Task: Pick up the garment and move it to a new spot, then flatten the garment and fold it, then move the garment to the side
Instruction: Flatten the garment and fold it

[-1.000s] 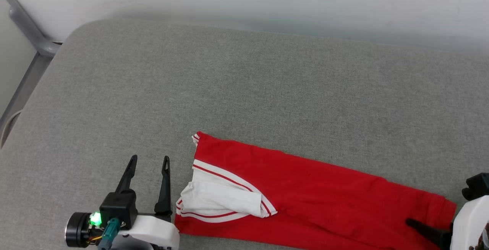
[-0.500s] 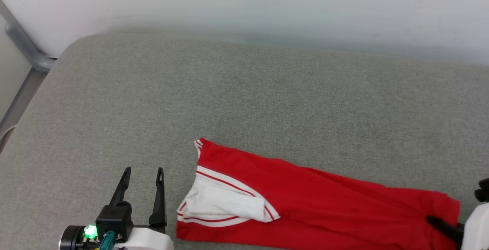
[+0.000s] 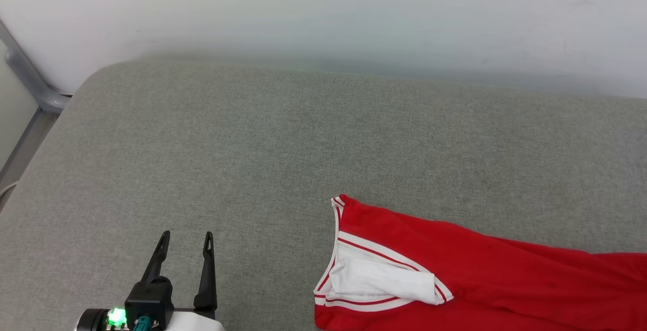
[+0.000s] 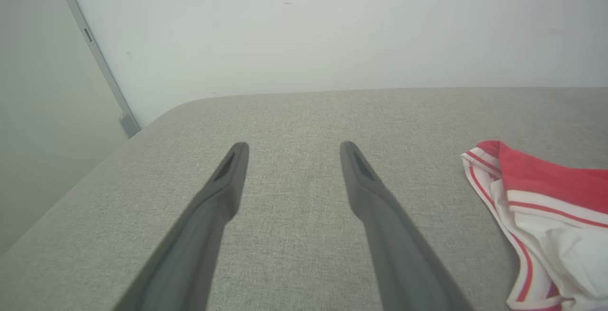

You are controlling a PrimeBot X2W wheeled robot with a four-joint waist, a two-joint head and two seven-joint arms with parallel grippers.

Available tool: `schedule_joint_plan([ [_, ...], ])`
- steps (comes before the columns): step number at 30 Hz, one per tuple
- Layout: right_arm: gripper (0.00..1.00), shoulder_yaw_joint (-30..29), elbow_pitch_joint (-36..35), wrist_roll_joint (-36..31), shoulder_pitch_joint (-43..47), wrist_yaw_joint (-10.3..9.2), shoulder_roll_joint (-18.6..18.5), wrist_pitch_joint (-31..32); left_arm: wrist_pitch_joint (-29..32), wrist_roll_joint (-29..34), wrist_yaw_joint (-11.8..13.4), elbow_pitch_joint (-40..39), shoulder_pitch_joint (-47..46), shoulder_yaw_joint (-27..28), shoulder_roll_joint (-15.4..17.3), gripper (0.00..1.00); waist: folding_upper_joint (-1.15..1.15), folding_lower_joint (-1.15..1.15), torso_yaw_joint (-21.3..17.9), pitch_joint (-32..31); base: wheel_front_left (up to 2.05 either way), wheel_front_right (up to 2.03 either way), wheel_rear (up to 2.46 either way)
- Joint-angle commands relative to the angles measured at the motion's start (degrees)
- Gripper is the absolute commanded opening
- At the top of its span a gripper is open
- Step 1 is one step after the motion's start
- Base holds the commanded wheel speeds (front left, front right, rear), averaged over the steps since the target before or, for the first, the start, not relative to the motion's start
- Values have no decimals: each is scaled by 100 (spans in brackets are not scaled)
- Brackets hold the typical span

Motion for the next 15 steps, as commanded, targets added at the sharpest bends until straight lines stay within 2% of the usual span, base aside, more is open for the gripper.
schedule_joint_plan([
  [1,0,-27,-73,70,46,-9,-2,2,-12,49,-29,8,46,38,-31,100,0,0,-14,-25,0,0,0],
  [9,0,-197,-1326,620,219,-6,327,122,-12,144,-144,47,140,138,-77,100,0,0,-60,-122,0,0,0],
  [15,0,-34,-2099,529,22,-6,616,400,-12,194,-227,65,79,147,-117,100,0,0,-55,-105,0,0,0],
])
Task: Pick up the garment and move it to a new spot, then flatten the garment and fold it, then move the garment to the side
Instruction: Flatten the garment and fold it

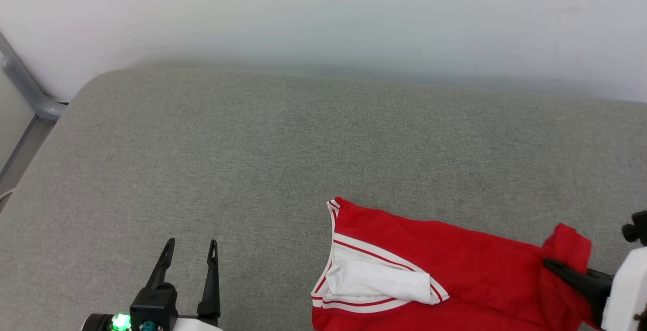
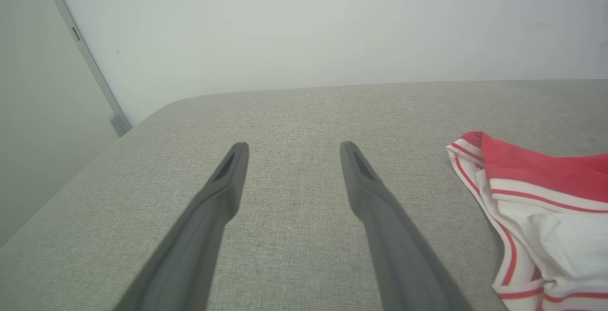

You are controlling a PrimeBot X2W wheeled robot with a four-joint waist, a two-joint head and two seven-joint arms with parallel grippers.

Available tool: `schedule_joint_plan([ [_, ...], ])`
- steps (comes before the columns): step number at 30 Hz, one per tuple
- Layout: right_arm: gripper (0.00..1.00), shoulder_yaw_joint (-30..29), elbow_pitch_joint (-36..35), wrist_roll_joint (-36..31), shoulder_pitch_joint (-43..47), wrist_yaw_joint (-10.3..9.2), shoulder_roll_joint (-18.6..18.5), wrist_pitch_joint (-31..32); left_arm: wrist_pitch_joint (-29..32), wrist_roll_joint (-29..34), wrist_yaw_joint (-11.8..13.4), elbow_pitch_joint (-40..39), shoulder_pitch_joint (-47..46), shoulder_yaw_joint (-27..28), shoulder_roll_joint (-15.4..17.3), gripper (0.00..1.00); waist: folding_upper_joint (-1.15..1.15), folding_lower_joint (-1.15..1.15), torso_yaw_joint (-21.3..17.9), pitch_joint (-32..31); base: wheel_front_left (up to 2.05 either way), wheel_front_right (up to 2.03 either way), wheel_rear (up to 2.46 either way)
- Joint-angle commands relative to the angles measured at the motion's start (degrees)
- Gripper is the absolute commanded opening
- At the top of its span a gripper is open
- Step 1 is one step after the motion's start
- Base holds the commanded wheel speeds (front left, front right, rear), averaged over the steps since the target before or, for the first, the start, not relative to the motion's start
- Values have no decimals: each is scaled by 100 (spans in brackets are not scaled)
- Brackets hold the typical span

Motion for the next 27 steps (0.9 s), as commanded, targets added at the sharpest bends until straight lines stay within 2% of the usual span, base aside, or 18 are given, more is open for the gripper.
schedule_joint_plan([
  [1,0,53,-98,-63,-149,-3,111,62,-12,21,-32,9,-55,9,-1,100,0,0,9,12,0,0,0],
  [5,0,317,-288,-328,-450,-3,442,291,-12,72,-78,28,-119,-21,-49,100,0,0,56,54,0,0,0],
  [10,0,666,-172,-644,-898,-3,905,490,-12,104,-123,79,-202,-74,-117,100,0,0,172,118,0,0,0],
  [27,0,1861,1095,-1335,-2308,-3,2057,248,-12,138,-177,115,-461,-97,-244,100,0,0,436,406,0,0,0],
])
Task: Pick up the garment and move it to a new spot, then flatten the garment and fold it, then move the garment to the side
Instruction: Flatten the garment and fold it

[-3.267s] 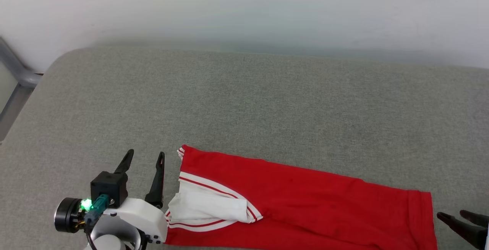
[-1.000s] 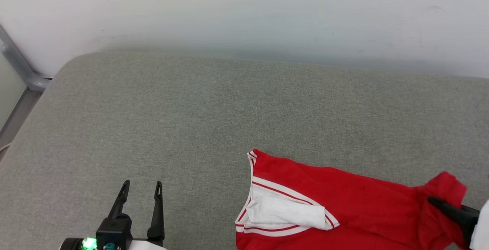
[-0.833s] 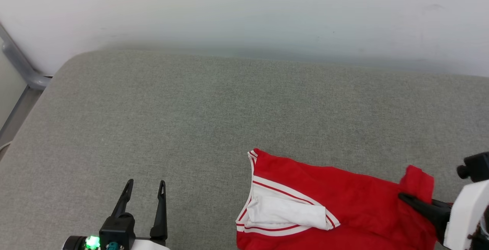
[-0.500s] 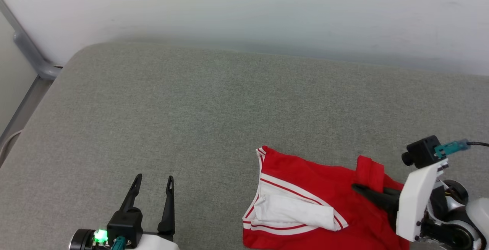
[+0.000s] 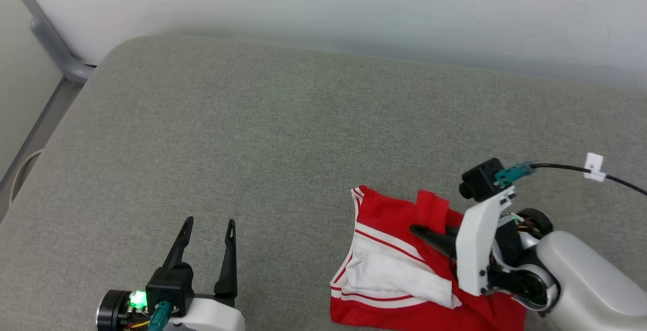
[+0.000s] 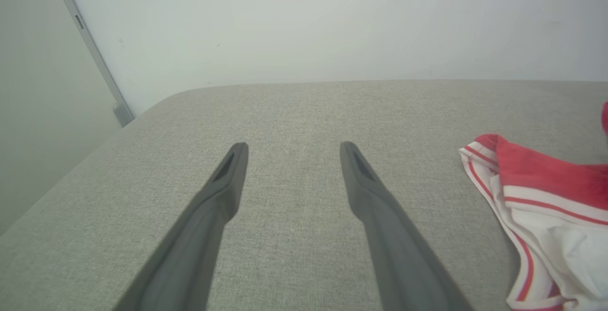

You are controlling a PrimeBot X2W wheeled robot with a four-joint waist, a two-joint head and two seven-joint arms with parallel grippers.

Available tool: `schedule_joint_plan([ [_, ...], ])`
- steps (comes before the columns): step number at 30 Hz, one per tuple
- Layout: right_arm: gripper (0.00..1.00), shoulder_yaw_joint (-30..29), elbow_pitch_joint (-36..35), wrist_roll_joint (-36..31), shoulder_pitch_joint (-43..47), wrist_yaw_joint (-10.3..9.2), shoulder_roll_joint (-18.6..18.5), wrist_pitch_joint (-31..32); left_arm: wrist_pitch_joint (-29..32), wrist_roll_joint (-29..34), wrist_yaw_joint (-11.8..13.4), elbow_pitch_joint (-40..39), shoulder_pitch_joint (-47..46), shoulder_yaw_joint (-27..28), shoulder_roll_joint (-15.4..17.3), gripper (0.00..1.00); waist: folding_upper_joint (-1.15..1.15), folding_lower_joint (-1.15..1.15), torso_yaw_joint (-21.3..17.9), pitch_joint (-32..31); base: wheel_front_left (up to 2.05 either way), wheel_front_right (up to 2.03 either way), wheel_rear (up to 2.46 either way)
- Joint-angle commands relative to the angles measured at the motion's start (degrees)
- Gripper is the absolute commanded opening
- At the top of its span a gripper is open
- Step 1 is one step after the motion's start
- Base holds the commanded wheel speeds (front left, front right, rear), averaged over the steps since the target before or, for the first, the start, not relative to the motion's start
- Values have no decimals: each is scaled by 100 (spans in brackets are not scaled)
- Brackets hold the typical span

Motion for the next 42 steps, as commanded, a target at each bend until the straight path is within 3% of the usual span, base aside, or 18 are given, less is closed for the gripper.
schedule_joint_plan([
  [1,0,154,204,-41,-209,-3,157,-90,-12,29,-20,11,-105,-5,-31,100,0,0,24,51,0,0,0],
  [12,0,805,1183,-416,-539,-3,489,-602,-12,38,-20,45,-203,-16,-86,100,0,0,23,172,0,0,0],
  [13,34,845,1234,-437,-556,-3,485,-674,-12,40,-18,50,-207,-13,-90,100,0,0,11,164,0,0,0],
  [14,85,899,1240,-492,-585,-3,452,-771,-12,46,-21,55,-207,-17,-93,100,0,0,-1,150,0,0,0],
  [15,100,937,1216,-525,-593,-3,415,-887,-12,53,-28,59,-203,-22,-93,100,0,0,-18,126,0,0,0],
  [22,100,838,667,-634,-379,-4,9,-1677,-12,87,-31,58,-54,32,-64,100,0,0,-218,-114,0,0,0],
  [29,100,-205,99,-1288,78,-4,-352,-2605,-12,113,-41,39,62,78,-18,100,0,0,-473,-327,0,0,0],
  [34,100,-1401,-108,-2320,604,-4,-125,-3184,-12,111,-35,25,135,116,18,100,0,0,-632,-447,0,0,0],
  [42,100,-3199,-638,-3933,1725,-4,820,-3755,-12,117,-13,-12,214,134,39,100,0,0,-809,-568,0,0,0],
])
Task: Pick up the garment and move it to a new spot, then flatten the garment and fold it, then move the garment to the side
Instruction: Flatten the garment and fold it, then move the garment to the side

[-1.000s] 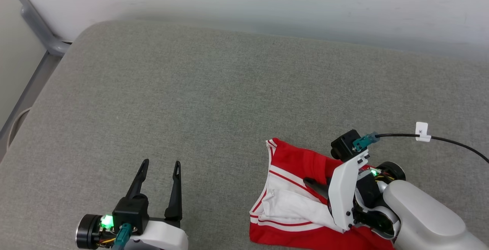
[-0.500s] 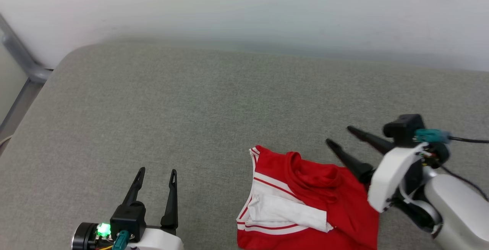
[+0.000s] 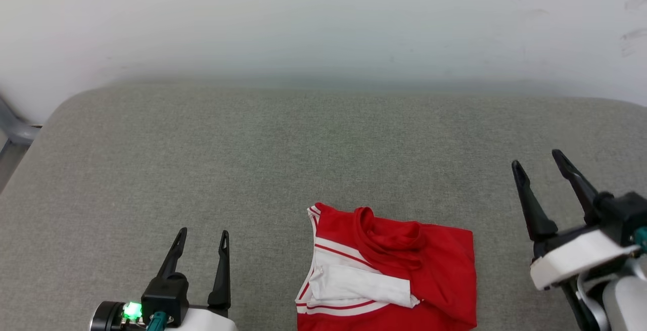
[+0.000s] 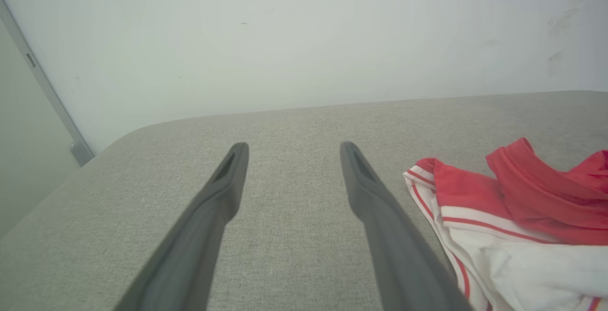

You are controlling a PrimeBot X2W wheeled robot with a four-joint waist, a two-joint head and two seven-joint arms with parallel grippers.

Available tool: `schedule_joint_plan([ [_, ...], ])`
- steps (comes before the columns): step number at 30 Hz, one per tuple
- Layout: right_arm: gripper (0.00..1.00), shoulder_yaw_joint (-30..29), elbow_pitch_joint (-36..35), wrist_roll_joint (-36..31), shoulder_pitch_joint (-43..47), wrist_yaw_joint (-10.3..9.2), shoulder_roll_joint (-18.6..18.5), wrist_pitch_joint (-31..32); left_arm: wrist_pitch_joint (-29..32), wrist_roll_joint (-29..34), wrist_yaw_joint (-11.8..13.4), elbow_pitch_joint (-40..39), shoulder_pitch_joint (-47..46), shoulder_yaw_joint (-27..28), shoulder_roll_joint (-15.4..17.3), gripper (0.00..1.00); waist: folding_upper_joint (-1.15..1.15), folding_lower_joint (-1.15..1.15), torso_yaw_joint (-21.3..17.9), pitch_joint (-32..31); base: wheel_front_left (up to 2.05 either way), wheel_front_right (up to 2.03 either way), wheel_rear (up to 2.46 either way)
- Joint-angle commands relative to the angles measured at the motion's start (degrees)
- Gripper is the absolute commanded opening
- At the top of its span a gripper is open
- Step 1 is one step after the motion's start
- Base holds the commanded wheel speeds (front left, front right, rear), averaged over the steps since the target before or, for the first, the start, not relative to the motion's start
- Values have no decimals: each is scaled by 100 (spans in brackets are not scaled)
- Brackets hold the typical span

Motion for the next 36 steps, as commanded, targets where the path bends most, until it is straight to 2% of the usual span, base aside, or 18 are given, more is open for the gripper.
schedule_joint_plan([
  [1,100,-93,-83,-104,144,-5,103,-60,-12,13,21,-14,72,25,26,100,0,0,-25,-22,0,0,0],
  [7,100,-756,-585,-707,841,-6,737,-328,-12,23,12,-15,98,7,33,100,0,0,-61,-76,0,0,0],
  [15,100,-971,-929,-963,1587,-6,1310,-455,-12,48,47,-48,143,-8,49,100,0,0,-64,-143,0,0,0],
  [23,100,-1113,-1030,-1041,2016,-6,1485,-487,-12,26,74,-67,240,3,66,100,0,0,-31,-219,0,0,0],
  [36,100,-1108,-991,-1145,1954,-6,1519,-491,-12,-17,74,-3,234,-40,48,100,0,0,26,-253,0,0,0],
])
